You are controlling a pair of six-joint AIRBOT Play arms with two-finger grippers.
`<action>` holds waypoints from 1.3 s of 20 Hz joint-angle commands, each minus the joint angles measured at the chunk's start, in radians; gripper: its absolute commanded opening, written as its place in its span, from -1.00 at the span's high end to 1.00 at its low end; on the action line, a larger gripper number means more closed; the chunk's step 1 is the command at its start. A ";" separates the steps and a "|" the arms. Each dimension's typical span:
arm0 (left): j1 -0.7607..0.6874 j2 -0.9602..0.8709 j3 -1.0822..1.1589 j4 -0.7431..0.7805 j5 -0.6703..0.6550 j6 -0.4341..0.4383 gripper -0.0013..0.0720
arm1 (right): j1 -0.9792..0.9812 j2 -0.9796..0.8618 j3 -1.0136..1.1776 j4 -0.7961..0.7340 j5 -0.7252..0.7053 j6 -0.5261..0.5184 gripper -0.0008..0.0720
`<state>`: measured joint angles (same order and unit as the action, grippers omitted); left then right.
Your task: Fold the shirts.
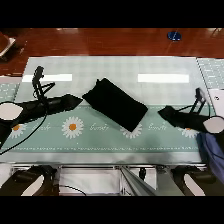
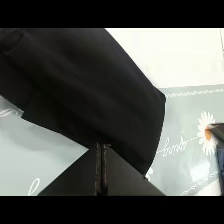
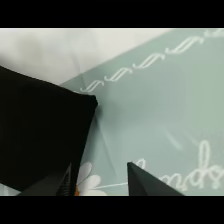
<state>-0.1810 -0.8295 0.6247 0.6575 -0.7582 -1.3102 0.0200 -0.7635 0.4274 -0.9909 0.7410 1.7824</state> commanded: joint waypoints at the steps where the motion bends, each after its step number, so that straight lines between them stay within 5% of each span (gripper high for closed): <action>1: 0.000 -0.001 0.000 0.000 0.007 0.000 0.90 | -0.006 -0.111 -0.105 0.345 -0.082 -0.229 -0.14; 5: 0.000 -0.001 0.000 0.000 0.007 0.000 0.90 | -0.005 -0.331 -0.069 0.576 -0.025 -0.475 -0.14; 12: 0.000 -0.001 0.000 0.000 0.007 0.000 0.90 | 0.105 -0.660 0.189 0.555 0.086 -0.528 -0.13; 14: 0.000 -0.001 0.000 0.000 0.006 0.000 0.90 | 0.143 -0.717 0.294 0.517 0.117 -0.528 0.40; 15: 0.000 -0.001 0.000 0.000 0.006 0.000 0.90 | 0.158 -0.731 0.355 0.489 0.138 -0.551 0.91; 16: 0.000 -0.001 0.000 0.000 0.006 0.000 0.90 | 0.167 -0.735 0.417 0.461 0.156 -0.565 0.93; 26: 0.000 -0.001 0.000 0.000 0.006 0.001 0.90 | 0.155 -0.735 1.214 -0.075 0.563 -0.260 0.93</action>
<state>-0.1806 -0.8307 0.6247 0.6575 -0.7521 -1.3102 0.1825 -1.4960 1.4410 -0.8898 1.1728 1.4235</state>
